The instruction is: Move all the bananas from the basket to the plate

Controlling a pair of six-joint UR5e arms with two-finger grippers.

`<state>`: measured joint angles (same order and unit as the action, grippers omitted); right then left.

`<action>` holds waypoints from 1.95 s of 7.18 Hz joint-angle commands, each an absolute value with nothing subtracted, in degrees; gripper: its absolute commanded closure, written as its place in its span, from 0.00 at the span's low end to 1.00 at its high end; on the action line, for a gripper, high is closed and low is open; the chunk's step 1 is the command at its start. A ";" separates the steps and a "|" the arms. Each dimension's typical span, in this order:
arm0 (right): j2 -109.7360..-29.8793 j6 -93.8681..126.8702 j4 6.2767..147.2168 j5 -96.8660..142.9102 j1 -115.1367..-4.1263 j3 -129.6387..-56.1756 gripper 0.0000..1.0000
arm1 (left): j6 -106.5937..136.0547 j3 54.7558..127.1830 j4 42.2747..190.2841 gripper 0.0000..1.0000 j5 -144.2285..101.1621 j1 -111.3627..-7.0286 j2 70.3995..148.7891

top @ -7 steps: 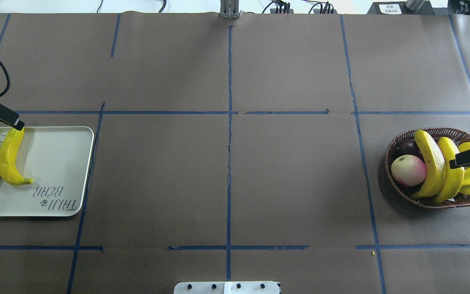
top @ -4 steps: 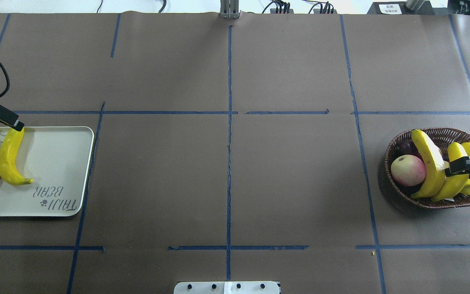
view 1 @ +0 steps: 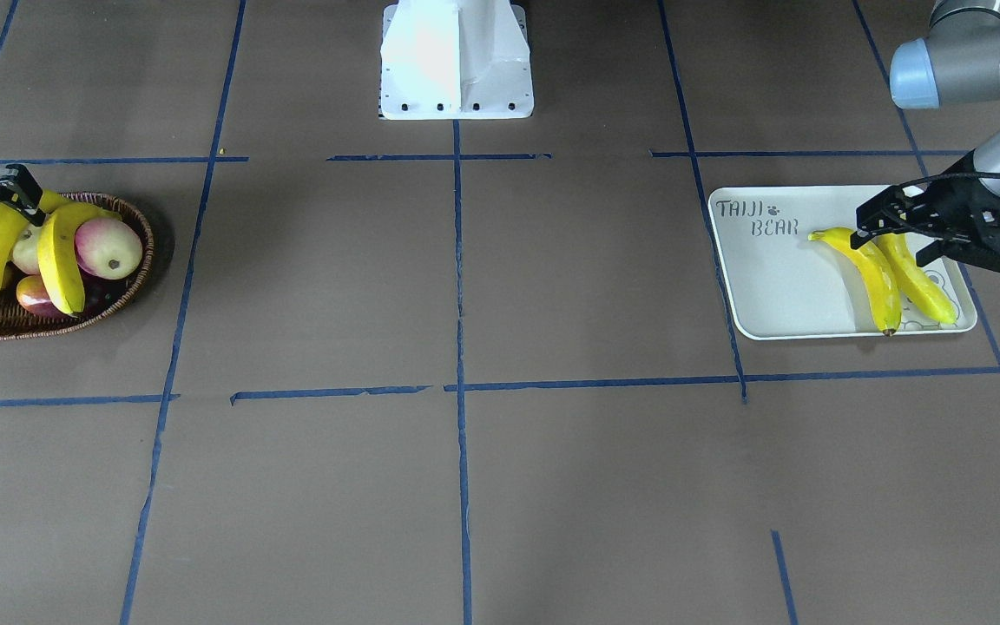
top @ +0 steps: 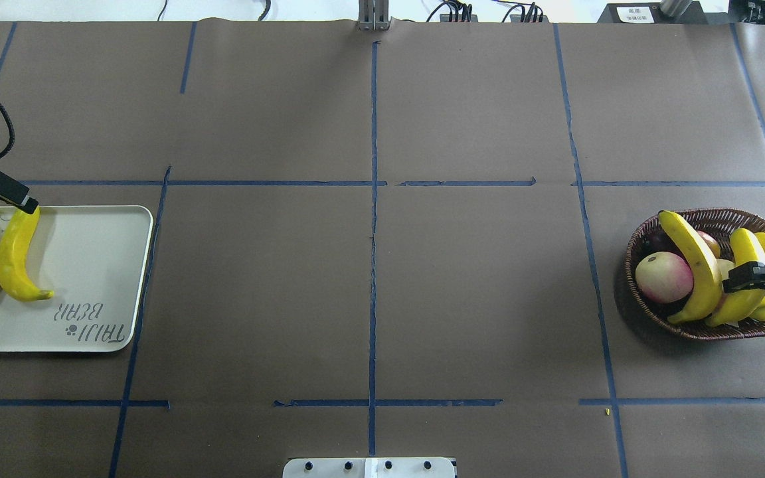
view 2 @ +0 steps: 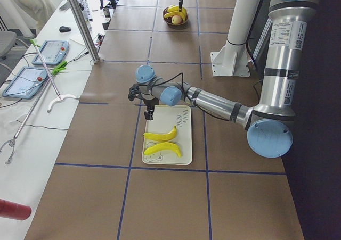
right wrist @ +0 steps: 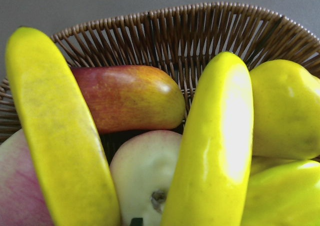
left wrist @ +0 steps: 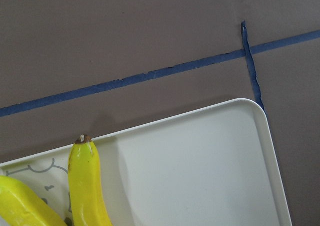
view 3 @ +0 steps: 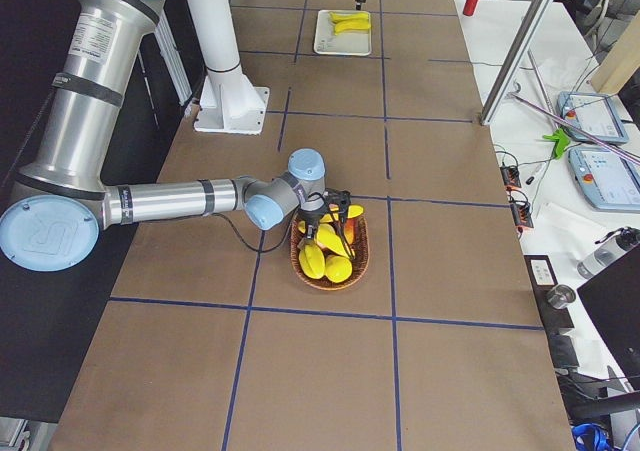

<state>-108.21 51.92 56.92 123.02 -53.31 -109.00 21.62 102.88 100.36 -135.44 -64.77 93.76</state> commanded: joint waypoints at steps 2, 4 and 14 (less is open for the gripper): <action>-107.93 50.81 57.04 122.52 -52.38 -108.89 0.69 | 21.62 103.10 100.28 0.01 -135.44 -64.69 93.69; -108.37 45.05 57.22 124.01 -53.34 -110.64 0.95 | 21.62 103.10 100.37 0.01 -135.44 -64.69 93.69; -91.62 53.39 57.04 127.56 -50.13 -117.34 0.97 | 59.69 113.88 101.07 0.01 -134.13 -53.10 100.18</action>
<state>-96.26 47.09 57.05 130.18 -54.10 -117.65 50.66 110.54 100.79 -134.96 -55.36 99.06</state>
